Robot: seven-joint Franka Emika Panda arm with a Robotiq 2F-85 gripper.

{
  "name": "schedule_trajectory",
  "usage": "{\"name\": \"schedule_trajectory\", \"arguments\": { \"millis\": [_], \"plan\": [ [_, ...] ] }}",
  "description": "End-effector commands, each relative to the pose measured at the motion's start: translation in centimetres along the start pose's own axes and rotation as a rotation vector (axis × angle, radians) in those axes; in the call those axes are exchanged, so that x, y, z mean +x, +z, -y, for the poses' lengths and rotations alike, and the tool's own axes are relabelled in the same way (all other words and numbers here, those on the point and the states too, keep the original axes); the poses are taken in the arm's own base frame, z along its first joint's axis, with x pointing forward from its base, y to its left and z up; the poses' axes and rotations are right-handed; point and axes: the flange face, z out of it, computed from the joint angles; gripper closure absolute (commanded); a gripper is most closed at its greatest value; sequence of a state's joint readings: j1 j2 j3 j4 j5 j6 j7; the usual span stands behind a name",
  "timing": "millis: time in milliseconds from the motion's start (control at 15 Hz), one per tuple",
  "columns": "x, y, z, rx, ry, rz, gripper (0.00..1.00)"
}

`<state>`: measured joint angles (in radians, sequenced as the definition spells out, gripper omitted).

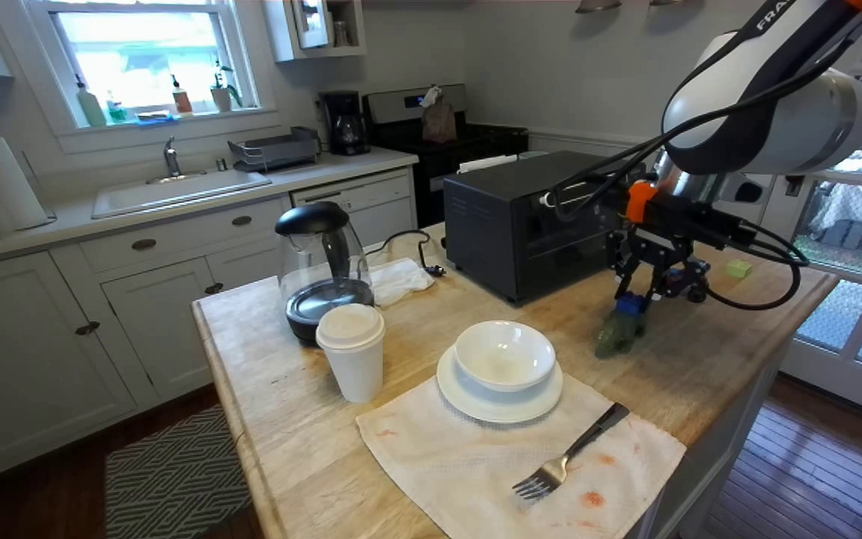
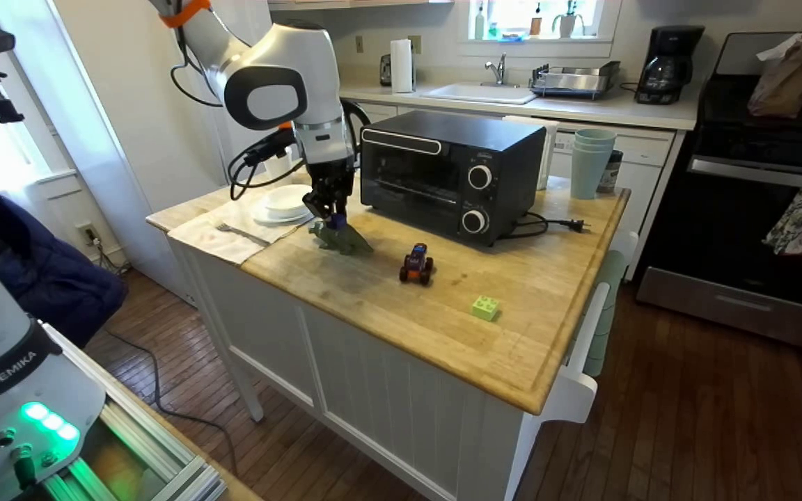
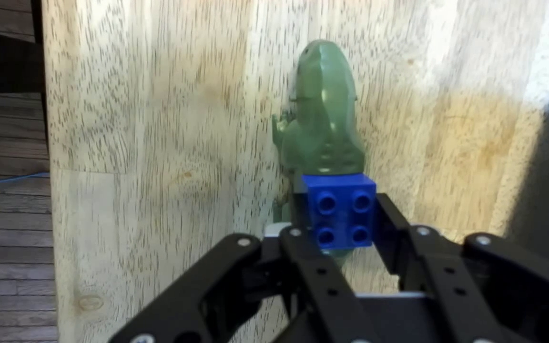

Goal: Pick up the blue lego block and put it on the dinosaur toy

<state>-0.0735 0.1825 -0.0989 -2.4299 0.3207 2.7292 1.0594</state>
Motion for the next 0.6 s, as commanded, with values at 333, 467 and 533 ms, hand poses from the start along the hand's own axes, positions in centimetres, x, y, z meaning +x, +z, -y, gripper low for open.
{"name": "schedule_trajectory", "arguments": {
  "millis": [333,467,533],
  "plan": [
    [-0.21,0.58,0.49,0.004,0.010,-0.004,0.80],
    [-0.23,0.40,0.54,0.005,0.014,0.003,0.38],
    [-0.25,0.36,0.53,0.005,0.014,0.006,0.31]
  ]
}}
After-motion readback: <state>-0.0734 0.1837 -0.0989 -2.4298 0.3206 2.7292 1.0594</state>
